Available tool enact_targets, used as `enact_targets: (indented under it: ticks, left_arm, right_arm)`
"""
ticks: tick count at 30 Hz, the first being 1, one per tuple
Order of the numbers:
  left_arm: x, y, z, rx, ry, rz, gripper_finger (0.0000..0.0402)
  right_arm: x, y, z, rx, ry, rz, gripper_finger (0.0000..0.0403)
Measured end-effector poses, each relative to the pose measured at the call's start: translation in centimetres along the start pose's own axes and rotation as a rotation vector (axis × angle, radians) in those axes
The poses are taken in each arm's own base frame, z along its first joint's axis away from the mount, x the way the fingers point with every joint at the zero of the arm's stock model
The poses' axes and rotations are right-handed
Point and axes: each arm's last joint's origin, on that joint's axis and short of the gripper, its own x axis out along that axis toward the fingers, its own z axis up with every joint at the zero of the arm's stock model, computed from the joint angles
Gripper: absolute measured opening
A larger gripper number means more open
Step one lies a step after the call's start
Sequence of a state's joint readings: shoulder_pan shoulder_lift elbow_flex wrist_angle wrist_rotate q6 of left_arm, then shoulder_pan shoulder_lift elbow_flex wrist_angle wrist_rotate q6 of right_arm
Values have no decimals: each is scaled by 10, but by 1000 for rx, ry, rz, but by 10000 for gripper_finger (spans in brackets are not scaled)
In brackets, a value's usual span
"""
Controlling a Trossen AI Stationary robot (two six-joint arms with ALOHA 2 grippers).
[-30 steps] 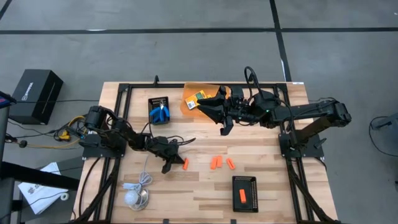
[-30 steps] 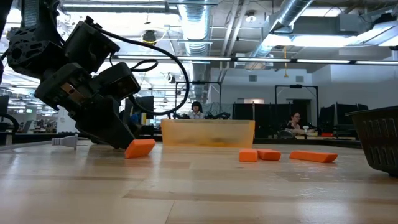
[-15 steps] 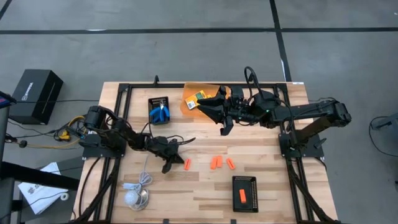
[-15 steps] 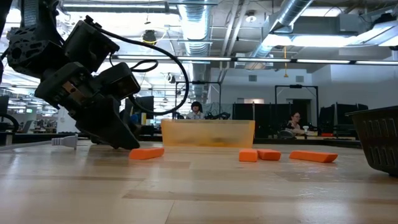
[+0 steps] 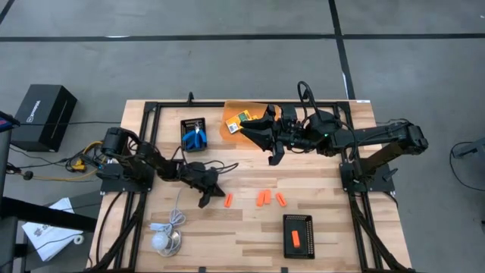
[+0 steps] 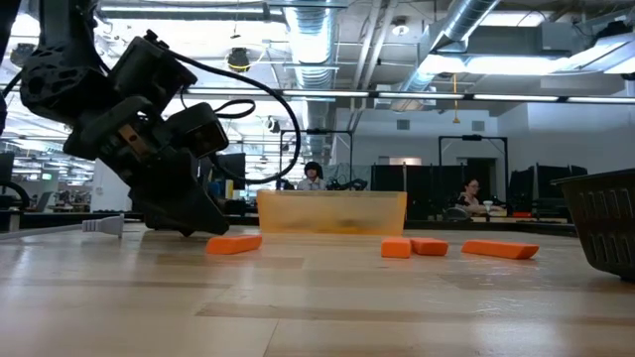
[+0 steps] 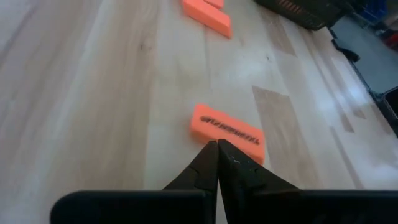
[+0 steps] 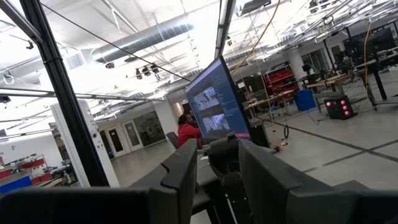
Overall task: Pick & Place School Supplies
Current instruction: Put the eraser into the bottom black bin
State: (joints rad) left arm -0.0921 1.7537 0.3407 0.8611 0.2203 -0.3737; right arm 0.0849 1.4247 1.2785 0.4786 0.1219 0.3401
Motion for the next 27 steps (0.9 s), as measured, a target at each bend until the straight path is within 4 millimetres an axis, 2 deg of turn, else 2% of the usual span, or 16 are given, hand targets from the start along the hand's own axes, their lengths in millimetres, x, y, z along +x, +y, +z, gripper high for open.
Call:
enact_targets:
  ticks: [5, 15, 27]
  left_arm:
    - [5, -3, 9, 29, -18, -27, 2]
    - [5, 0, 2, 58, 63, 7, 2]
    - [5, -3, 7, 47, 18, -31, 2]
  right_arm:
    - [0, 0, 0, 0, 0, 0, 112]
    - [0, 0, 0, 0, 1, -1, 112]
    - [0, 0, 0, 0, 3, -2, 112]
